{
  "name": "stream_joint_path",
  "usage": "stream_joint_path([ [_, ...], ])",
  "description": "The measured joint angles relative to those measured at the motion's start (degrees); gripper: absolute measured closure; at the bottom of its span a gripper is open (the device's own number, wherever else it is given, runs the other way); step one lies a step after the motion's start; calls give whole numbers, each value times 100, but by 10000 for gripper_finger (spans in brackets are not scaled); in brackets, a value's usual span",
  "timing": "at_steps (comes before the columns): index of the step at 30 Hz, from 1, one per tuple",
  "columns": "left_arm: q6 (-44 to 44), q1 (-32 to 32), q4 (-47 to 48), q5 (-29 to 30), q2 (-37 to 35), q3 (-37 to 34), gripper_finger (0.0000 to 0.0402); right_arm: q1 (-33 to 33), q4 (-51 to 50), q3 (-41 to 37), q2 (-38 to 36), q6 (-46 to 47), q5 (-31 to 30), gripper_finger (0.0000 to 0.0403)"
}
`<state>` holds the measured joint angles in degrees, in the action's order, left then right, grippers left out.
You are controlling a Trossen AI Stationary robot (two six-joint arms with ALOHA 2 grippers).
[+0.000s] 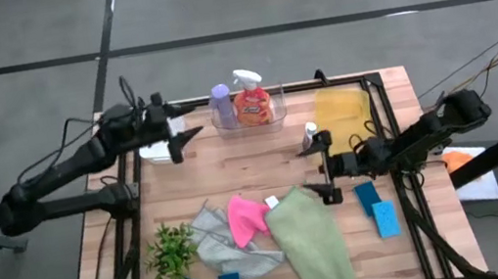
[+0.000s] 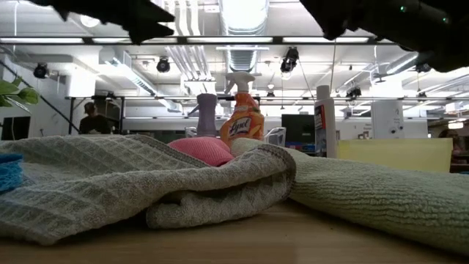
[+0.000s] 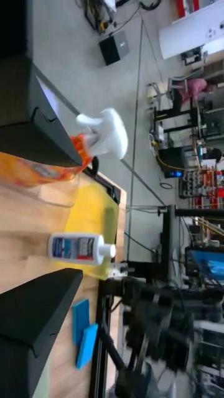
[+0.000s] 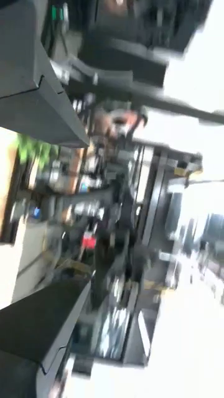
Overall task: Pick & Place Kitchen Items
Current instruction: Put the white plastic restorer bottle into the transparent bin
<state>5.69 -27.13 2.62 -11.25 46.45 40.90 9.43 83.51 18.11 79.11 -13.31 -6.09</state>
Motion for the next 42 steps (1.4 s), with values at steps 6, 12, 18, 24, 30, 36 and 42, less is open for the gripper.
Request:
stream_joint_path([
  [6,-130,154,12,53,-603,-688,115,-149,-1657,128,-859,153,-359,44],
  [12,-124,170,15,72,-795,-1081,115,-170,-4269,831,-1686,672,-897,44],
  [18,-103,170,4,72,-799,-1267,115,-183,-8052,2289,-2002,1744,-1942,44],
  [24,-84,170,-10,72,-799,-1321,115,-257,-10666,3686,-1746,2673,-2281,44],
  [30,-48,175,17,-26,-799,-1321,115,-473,-12264,4506,-1458,3295,-2273,44],
  [36,49,188,28,-220,-799,-1321,115,-902,-13006,4838,-1182,3723,-1856,44],
  [42,136,192,112,-280,-799,-1321,115,-1563,-13255,4907,-927,3795,-1277,44],
])
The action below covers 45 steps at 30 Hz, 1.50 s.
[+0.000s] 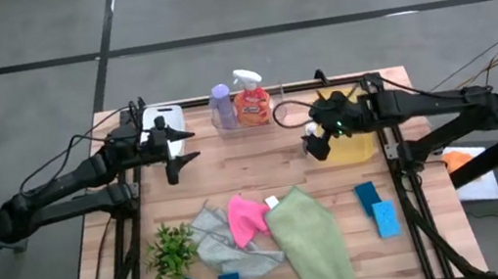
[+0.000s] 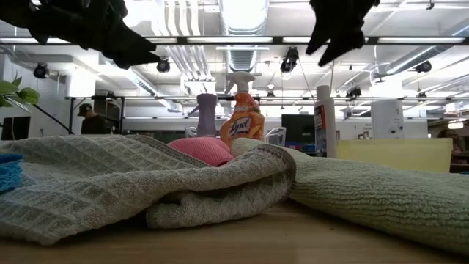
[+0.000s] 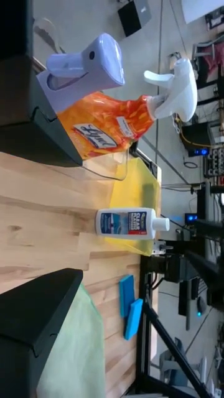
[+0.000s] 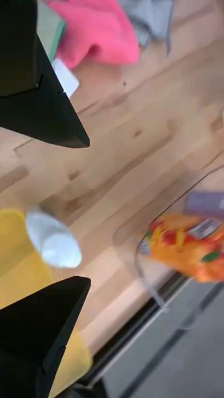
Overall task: Pick & Place Kitchen Items
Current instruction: Put the white plastic restorer bottle into the transparent bin
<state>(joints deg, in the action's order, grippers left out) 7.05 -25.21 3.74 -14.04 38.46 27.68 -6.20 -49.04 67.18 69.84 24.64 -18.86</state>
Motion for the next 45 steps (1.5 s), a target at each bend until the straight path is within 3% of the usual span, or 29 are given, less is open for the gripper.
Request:
stream_joint_path([
  [11,12,0,52,-4,0,-2,115,-1041,-417,0,333,-83,924,44],
  [31,14,0,82,-3,0,-2,115,-1121,-566,-2,1216,50,1054,53],
  [36,13,0,82,-2,0,-2,115,-1121,-568,-3,1288,47,1050,112],
  [45,13,0,82,0,0,-7,115,-1121,-566,-5,1288,-117,1105,280],
])
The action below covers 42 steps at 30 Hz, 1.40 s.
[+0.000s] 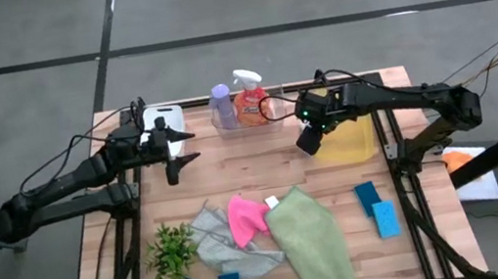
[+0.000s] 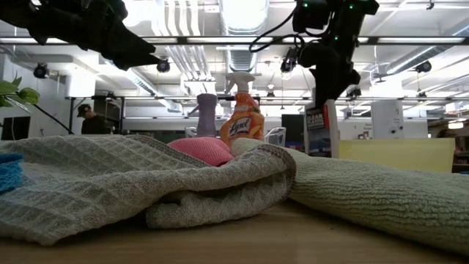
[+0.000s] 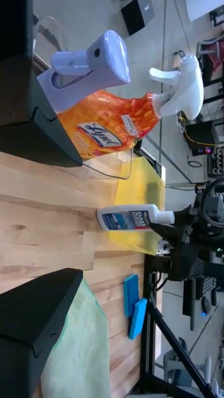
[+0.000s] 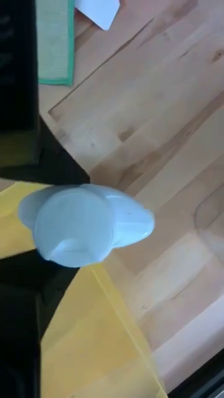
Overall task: Pick & Place Kitchen Items
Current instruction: Put the white plastic restorer bottle into the transparent bin
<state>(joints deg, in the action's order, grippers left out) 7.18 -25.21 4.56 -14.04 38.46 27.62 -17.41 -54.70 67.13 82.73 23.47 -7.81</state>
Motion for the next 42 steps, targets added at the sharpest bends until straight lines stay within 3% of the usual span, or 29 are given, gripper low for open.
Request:
stream_joint_path([
  [8,-2,0,2,-1,0,0,115,26,136,-4,-132,-182,17,280],
  [17,-4,0,2,0,0,0,115,287,1440,-31,-688,-624,148,280],
  [23,-7,0,-128,2,0,-124,115,629,3062,-576,-886,-980,168,280],
  [31,-15,0,-407,-5,0,-289,115,979,6817,-2272,-866,-1147,186,280],
  [34,-17,1,-397,-17,-2,-289,115,992,7741,-2796,-899,-1057,129,280],
  [38,-37,0,-391,-25,-4,-289,115,989,7743,-3098,-1131,-947,-314,280],
  [42,-39,2,-393,-42,-4,-289,115,953,6964,-2963,-1546,-934,-895,280],
])
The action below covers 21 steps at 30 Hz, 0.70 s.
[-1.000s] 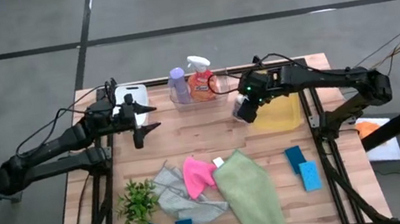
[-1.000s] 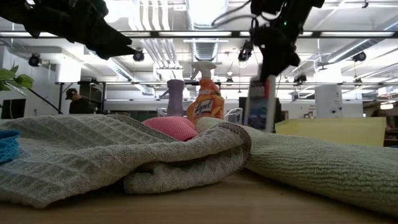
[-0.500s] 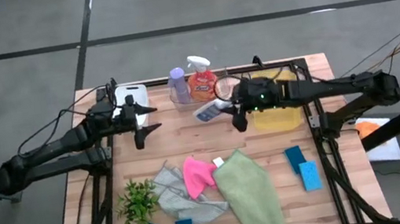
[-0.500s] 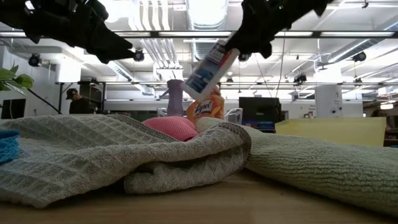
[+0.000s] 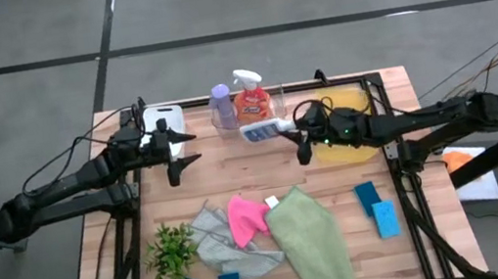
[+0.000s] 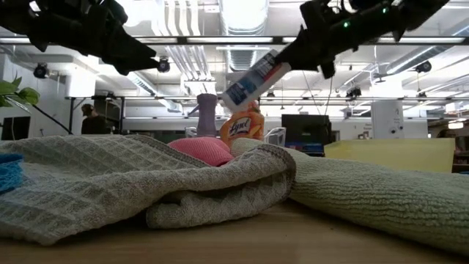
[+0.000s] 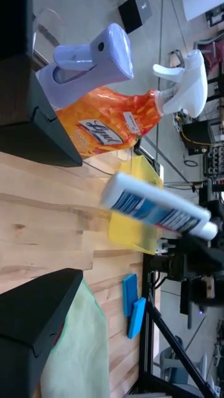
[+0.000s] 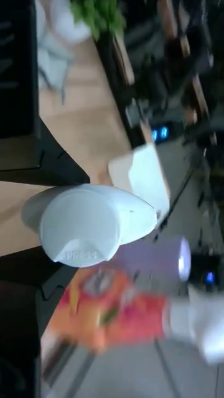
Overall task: Pick & Place Kitchen Items
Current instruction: Put the white plastic restorer bottle into the transparent bin
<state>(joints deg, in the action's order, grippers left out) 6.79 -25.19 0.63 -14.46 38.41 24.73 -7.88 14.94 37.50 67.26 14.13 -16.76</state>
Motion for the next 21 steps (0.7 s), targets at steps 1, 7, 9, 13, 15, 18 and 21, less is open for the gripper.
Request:
stream_joint_path([
  [1,0,0,1,0,0,0,115,-21,-316,108,-107,-2,-165,280],
  [7,-1,0,-13,-2,-2,0,115,-307,-2279,1020,-422,-24,-1002,280],
  [9,-24,0,-39,-20,-2,2,115,-478,-2723,1311,-352,-17,-1111,280],
  [13,-87,0,-88,-22,-5,7,115,-873,-3226,1807,-4,10,-1131,280],
  [15,-90,2,-86,-22,-7,7,115,-1066,-3403,2033,245,-22,-1129,280],
  [18,-90,2,-86,-22,-7,7,115,-1313,-3619,2354,625,-66,-1064,280],
  [21,-92,2,-86,-22,-7,7,115,-1518,-3877,2683,1018,-107,-904,280],
])
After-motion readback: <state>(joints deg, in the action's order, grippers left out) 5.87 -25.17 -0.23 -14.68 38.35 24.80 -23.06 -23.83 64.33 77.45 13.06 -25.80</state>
